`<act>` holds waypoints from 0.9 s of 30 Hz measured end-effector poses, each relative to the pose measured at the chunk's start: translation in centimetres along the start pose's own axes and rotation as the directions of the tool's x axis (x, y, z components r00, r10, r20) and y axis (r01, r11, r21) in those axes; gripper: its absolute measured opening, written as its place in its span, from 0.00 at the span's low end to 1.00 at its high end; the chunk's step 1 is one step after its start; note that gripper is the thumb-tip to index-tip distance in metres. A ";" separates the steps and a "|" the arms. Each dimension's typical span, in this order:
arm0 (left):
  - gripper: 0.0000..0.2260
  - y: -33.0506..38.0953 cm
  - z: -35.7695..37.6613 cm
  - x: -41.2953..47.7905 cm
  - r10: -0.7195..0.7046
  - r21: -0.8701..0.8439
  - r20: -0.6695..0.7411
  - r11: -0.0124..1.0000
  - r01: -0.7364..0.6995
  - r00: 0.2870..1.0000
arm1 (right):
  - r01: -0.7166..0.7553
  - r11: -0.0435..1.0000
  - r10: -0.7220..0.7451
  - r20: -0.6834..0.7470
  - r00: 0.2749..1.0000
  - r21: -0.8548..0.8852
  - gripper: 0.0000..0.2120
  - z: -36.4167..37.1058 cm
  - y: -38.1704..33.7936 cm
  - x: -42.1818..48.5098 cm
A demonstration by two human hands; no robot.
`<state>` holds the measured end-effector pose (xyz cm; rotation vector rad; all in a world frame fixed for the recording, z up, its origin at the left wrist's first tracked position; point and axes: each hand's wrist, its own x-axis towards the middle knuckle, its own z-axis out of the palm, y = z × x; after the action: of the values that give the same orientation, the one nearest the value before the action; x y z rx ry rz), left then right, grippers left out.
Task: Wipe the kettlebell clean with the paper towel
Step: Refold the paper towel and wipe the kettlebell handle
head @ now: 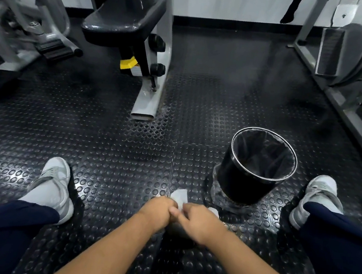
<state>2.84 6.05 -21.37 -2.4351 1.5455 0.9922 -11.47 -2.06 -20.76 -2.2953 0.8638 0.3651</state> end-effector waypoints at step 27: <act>0.02 -1.7 1.7 1.5 0.152 -0.006 -0.084 0.988 -0.153 0.985 | -0.025 -0.240 0.721 0.195 0.665 0.971 0.07 3.1 -5.3 -2.2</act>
<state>3.90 6.44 -24.01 -2.4260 1.7814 0.9364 -9.68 4.10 -19.51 -0.4234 1.4652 -0.5887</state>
